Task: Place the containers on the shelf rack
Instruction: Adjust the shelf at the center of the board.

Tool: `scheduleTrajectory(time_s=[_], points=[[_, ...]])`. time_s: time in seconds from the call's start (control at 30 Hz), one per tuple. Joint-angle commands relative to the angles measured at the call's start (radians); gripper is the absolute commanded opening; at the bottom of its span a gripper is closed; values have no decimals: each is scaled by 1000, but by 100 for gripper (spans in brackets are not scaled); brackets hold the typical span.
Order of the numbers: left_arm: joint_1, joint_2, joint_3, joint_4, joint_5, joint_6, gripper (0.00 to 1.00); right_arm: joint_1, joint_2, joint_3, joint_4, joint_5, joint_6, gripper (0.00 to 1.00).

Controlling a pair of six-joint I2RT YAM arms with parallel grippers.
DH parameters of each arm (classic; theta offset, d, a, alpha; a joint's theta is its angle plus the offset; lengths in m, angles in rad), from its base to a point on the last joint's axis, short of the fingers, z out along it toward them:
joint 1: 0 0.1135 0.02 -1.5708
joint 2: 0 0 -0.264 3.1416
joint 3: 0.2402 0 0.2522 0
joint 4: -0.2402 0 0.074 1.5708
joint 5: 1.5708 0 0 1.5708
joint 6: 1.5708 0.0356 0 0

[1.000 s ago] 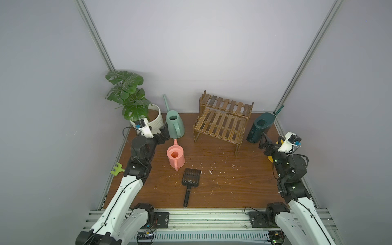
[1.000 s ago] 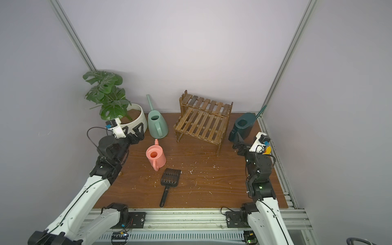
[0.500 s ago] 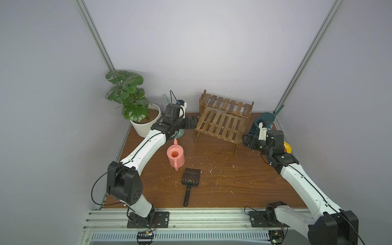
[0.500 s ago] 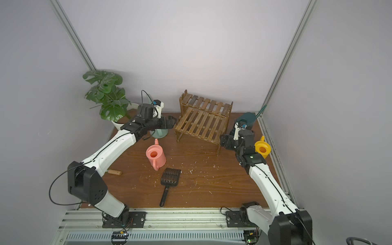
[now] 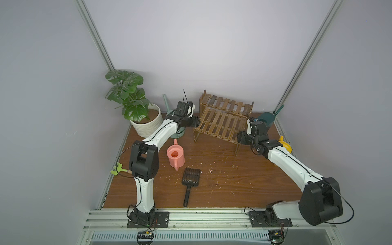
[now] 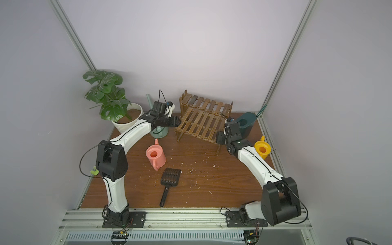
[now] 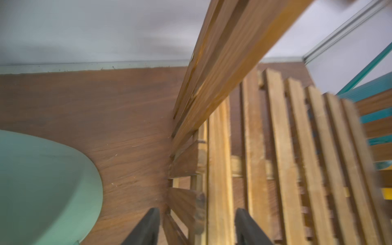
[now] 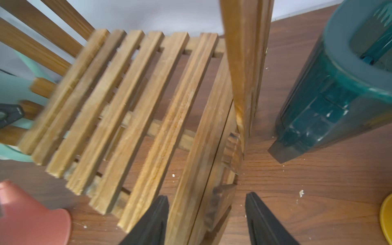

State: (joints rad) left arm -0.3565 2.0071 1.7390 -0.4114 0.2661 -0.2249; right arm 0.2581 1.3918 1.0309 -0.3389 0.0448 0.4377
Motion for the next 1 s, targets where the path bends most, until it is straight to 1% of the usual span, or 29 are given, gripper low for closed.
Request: scheduleTrajectory(time_s=[0.0, 0.03, 0.1, 0.2, 0.3, 0.4, 0.5, 0.6, 0.8, 0.87, 0.97], points=[[1, 15, 24, -23, 5, 13, 49, 6, 30, 32, -37, 39, 6, 56], [1, 22, 23, -23, 11, 13, 45, 7, 38, 37, -41, 38, 7, 54], [0, 25, 15, -23, 20, 11, 41, 9, 44, 40, -45, 35, 6, 50], [-2, 11, -4, -23, 13, 8, 38, 15, 43, 45, -52, 41, 1, 45], [-2, -12, -28, -23, 4, 6, 32, 18, 44, 50, -59, 48, -5, 42], [-3, -37, -58, -21, -5, 0, 29, 20, 48, 51, -64, 54, -12, 38], [-9, -69, -98, -20, -20, -12, 27, 20, 59, 54, -67, 52, -19, 32], [-15, -104, -142, -19, -64, -36, 28, 22, 75, 63, -68, 42, -28, 25], [-20, -189, -244, -10, -93, -71, 29, 33, 87, 79, -69, 31, -47, 22], [-26, -222, -299, 3, -96, -76, 28, 38, 96, 85, -69, 28, -58, 20], [-29, -249, -345, 28, -86, -84, 26, 42, 115, 98, -73, 13, -74, 18]])
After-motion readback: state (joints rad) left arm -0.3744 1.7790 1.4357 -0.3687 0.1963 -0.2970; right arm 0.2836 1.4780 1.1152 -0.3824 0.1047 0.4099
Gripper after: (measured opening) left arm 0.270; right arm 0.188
